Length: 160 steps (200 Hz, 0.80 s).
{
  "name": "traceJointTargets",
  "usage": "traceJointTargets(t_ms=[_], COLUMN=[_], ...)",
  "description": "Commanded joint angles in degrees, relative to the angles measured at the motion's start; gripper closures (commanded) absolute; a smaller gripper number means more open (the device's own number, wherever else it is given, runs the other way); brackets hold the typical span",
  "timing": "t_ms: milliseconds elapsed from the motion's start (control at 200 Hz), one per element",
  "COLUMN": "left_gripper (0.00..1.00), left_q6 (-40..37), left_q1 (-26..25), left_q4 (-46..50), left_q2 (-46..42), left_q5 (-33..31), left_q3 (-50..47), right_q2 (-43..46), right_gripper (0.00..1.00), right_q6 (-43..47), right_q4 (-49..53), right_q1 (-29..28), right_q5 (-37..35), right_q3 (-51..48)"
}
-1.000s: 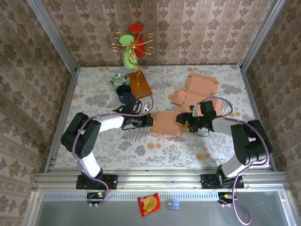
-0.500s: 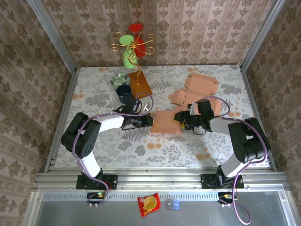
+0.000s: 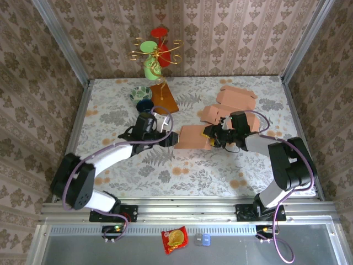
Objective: Fold the paper box
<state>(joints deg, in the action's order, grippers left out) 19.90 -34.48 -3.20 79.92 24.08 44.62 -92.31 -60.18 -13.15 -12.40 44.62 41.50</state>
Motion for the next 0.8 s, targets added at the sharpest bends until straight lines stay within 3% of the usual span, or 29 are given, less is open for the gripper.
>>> traceJointTargets(t_ms=[0, 145, 255, 510, 795], left_gripper=[0.39, 0.35, 0.29, 0.22, 0.22], left_q6=[-16.13, -33.04, -41.49, -47.8, -54.26], left_q1=[-1.49, -4.93, -6.38, -7.0, -10.16], left_q4=[-2.75, 6.15, 8.74, 7.77, 12.34], left_q2=[-4.19, -6.25, -6.86, -5.44, -2.89], left_q5=[3.47, 5.15, 4.6, 3.84, 5.04], left_q3=[-1.51, 0.68, 0.77, 0.88, 2.29], right_q2=[1.81, 4.05, 4.88, 5.41, 5.04], right_gripper=[0.61, 0.62, 0.63, 0.6, 0.62], right_q6=[-7.87, -16.28, -20.57, -25.66, -28.69], right_q4=[2.58, 6.36, 12.03, 23.01, 24.13], right_q1=[0.55, 1.12, 1.46, 1.64, 1.93], right_q5=[3.16, 3.85, 5.68, 11.24, 12.59], right_q3=[1.47, 1.39, 1.88, 1.75, 0.6])
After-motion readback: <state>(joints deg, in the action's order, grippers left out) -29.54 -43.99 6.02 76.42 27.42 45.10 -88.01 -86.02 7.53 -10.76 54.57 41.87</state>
